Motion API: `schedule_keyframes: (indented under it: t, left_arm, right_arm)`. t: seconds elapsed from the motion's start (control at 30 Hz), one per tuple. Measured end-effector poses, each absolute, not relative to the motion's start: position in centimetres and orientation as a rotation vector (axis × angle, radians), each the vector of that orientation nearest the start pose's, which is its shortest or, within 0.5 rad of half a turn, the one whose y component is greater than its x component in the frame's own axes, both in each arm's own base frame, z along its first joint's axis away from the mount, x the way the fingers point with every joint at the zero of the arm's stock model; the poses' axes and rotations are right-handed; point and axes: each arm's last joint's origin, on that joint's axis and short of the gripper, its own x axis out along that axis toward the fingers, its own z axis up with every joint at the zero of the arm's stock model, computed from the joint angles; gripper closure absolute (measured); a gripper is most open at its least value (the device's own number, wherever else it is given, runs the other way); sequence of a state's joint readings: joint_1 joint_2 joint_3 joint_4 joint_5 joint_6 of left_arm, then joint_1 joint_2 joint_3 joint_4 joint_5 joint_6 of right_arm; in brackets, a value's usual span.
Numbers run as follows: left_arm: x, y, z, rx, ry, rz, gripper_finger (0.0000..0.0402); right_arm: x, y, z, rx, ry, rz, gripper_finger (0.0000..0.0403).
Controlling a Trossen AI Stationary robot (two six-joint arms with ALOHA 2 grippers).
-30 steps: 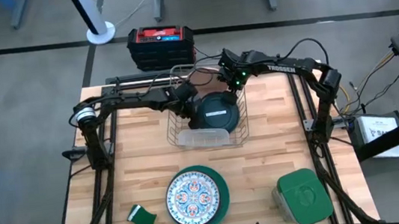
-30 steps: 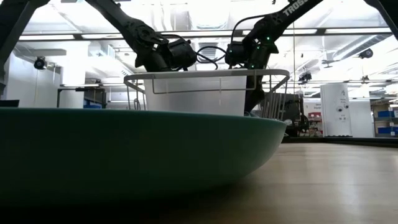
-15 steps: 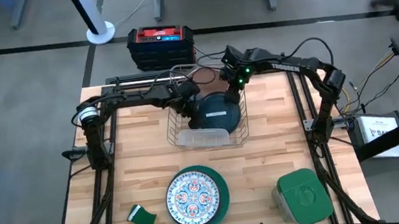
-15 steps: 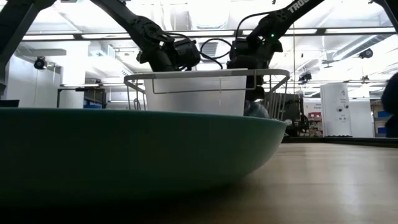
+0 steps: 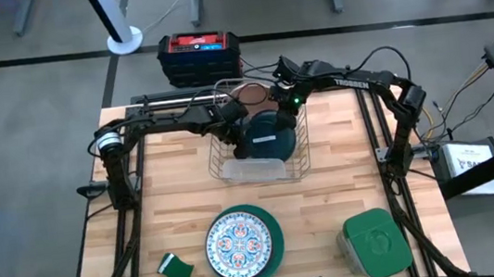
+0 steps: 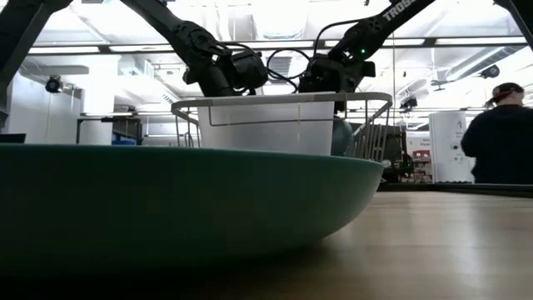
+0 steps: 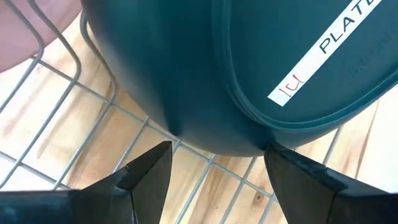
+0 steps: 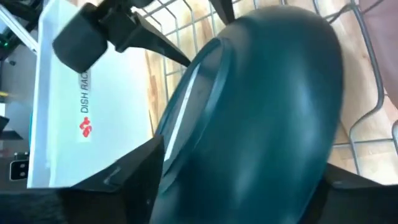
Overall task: Sort dishes
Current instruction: Put the dark green plate in the dishwasher rack
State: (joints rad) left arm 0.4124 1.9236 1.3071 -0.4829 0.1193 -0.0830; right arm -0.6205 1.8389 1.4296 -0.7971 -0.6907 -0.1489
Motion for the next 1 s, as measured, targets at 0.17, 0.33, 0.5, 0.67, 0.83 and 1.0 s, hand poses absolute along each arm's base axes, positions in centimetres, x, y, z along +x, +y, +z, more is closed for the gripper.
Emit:
schedule_keyframes:
  t: [0.17, 0.33, 0.5, 0.67, 0.83, 1.0]
  left_arm:
    - [35.9, 15.2, 17.7, -0.391, 1.034, 0.271, 0.0158]
    - [35.8, 15.1, 18.3, -0.393, 1.018, 0.262, 0.0158]
    - [35.8, 15.0, 18.7, -0.395, 1.006, 0.255, 0.0158]
    - [35.7, 15.1, 18.9, -0.395, 0.998, 0.263, 0.0158]
    - [35.7, 15.1, 19.2, -0.396, 0.990, 0.273, 0.0158]
    - [35.4, 15.0, 19.9, -0.396, 0.983, 0.267, 0.0158]
  right_arm:
    - [31.1, -20.1, 23.7, 0.627, 0.919, 0.132, 0.0256]
    - [30.8, -20.1, 24.2, 0.661, 0.898, 0.149, 0.0330]
    - [30.5, -20.2, 24.7, 0.689, 0.869, 0.184, 0.0363]
    - [30.2, -19.9, 25.6, 0.647, 0.855, 0.175, 0.0367]
    - [29.7, -19.6, 26.6, 0.620, 0.845, 0.154, 0.0369]
    - [29.3, -19.2, 27.7, 0.607, 0.822, 0.154, 0.0369]
